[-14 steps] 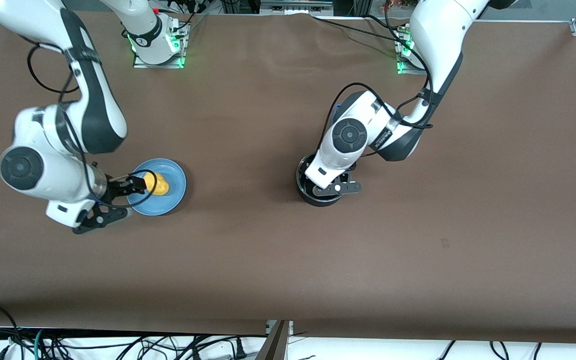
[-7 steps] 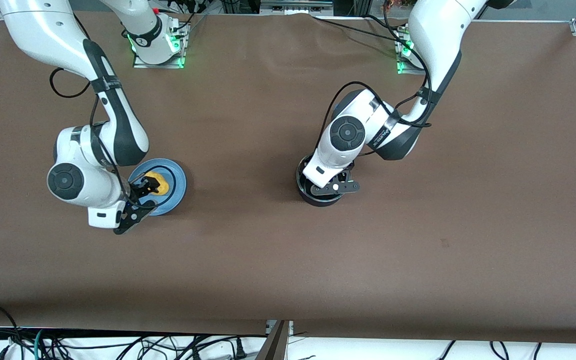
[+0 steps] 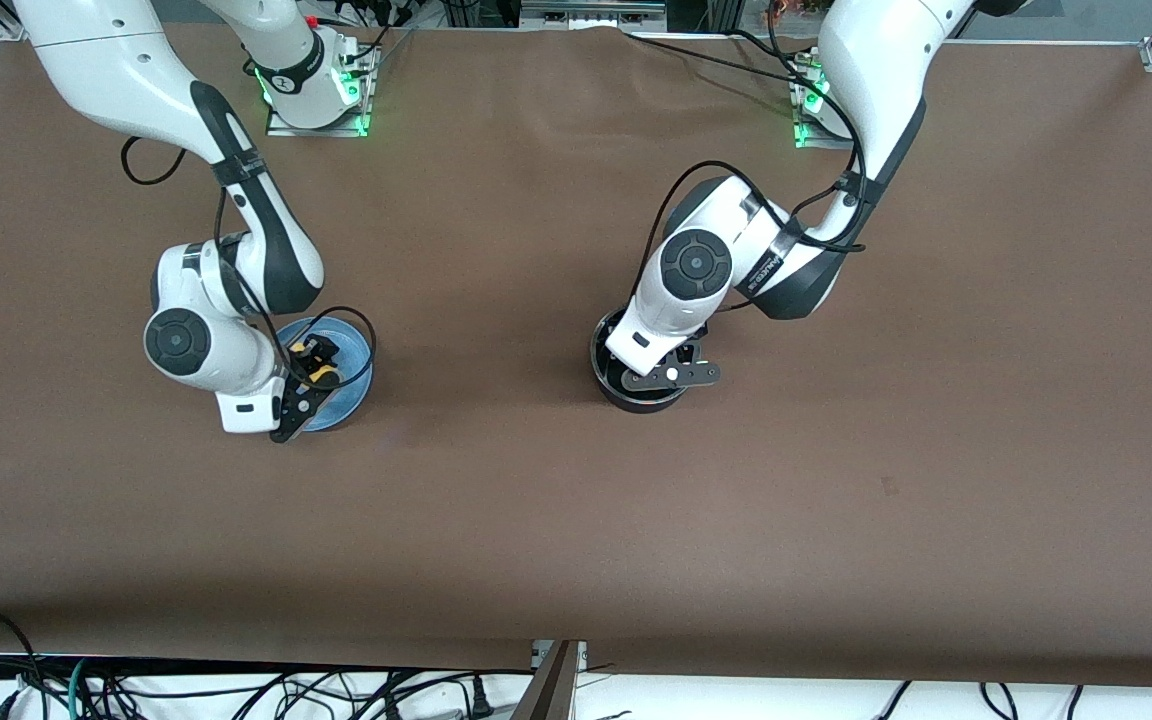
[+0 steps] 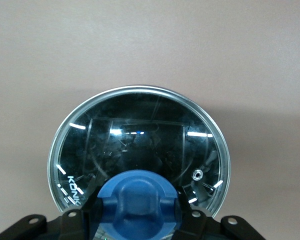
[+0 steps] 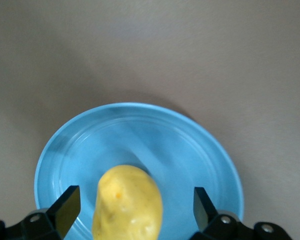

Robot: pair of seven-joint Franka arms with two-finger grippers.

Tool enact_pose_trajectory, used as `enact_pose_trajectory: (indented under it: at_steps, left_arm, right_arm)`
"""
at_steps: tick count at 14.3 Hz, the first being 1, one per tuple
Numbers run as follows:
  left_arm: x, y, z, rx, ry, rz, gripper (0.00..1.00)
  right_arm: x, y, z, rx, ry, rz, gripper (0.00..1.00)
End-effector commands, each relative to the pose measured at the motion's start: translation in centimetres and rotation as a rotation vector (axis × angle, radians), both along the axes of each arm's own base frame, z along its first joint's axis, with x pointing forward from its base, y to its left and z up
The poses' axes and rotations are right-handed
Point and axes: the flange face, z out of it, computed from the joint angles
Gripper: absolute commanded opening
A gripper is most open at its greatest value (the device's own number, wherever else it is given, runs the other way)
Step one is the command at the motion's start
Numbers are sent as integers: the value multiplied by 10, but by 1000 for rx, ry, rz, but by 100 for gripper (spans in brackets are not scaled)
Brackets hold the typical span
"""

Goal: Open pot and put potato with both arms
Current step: 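Grasp the blue knob with the left gripper while the right gripper grasps the potato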

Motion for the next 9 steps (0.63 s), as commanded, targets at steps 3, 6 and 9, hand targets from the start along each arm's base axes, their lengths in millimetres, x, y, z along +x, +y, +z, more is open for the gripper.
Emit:
enact_pose_trajectory:
  at_steps: [3,6,9]
  left_arm:
    - [2,60,96,86,14,-16,32]
    - [27,149,111,98,83,-96,30]
    - [49,243,101,173,116,-229,30]
  right_arm:
    - [-22,-3,1,7,-12,80,100]
    - [-25,-5,-4,14,-32,119,100]
    - [-25,-10,-9,18,-44,154,90]
